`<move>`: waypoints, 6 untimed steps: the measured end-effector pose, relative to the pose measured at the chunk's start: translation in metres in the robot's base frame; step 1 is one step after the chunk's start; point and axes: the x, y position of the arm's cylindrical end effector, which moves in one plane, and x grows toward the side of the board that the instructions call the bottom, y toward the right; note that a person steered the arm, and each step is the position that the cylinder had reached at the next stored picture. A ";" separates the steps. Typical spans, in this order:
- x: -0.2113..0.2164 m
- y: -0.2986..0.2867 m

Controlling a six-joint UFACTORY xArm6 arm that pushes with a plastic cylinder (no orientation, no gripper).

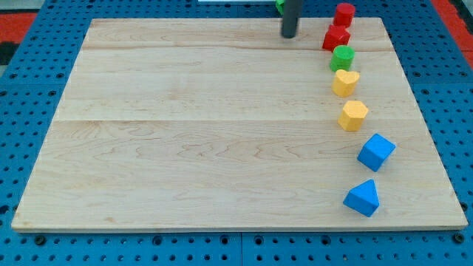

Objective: Point your arm towards the blue triangle

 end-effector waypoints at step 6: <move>0.301 0.053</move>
